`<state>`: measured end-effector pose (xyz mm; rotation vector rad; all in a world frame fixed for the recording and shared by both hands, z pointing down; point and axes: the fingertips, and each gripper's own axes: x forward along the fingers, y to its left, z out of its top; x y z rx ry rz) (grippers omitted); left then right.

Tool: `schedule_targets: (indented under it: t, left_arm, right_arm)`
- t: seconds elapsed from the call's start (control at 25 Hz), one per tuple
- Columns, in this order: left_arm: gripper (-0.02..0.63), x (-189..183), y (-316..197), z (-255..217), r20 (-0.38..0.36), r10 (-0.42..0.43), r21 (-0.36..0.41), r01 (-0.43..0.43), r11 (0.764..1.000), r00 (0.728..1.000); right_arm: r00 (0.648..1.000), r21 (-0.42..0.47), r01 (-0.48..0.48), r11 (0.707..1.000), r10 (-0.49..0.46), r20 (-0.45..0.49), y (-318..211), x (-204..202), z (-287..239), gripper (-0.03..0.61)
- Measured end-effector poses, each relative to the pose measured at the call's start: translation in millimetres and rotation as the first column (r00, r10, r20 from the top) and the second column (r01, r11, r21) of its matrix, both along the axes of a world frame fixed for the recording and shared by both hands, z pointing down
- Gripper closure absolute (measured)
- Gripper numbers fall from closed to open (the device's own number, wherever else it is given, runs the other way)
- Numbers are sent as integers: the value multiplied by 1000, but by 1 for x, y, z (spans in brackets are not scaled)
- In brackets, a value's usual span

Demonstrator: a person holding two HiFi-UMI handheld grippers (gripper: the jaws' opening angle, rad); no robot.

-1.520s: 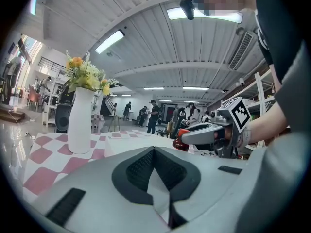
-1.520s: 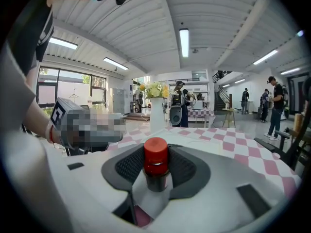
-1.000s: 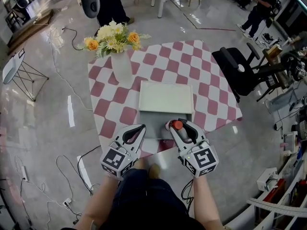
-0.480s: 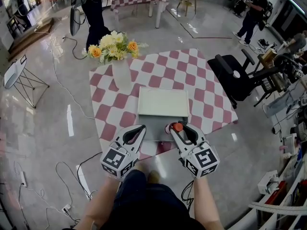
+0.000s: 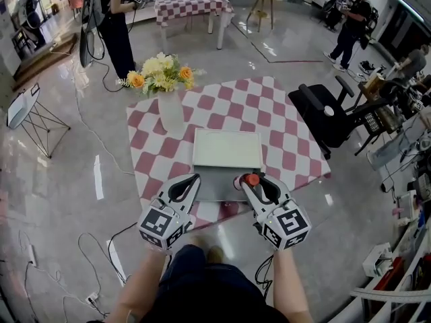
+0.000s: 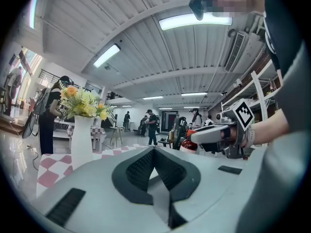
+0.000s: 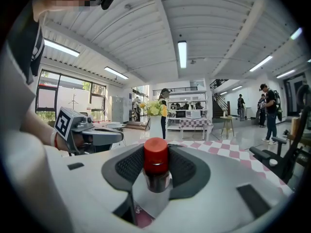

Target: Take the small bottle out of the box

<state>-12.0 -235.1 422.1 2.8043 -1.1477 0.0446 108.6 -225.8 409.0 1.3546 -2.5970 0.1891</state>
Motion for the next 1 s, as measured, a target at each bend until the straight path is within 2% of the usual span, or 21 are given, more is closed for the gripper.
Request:
schedule_targets:
  t: [0.56,1.0]
  left_arm:
    - [612,-4,-6,-30,2,-30,37,30,999,1000]
    - [612,-13,-14,-53,-35,-55,62,57,996,998]
  right_arm:
    - [1000,30,1,1000,-2,27,-3,9,-32,428]
    - [999,60,7,998,-10,49,-13,8,-52,428]
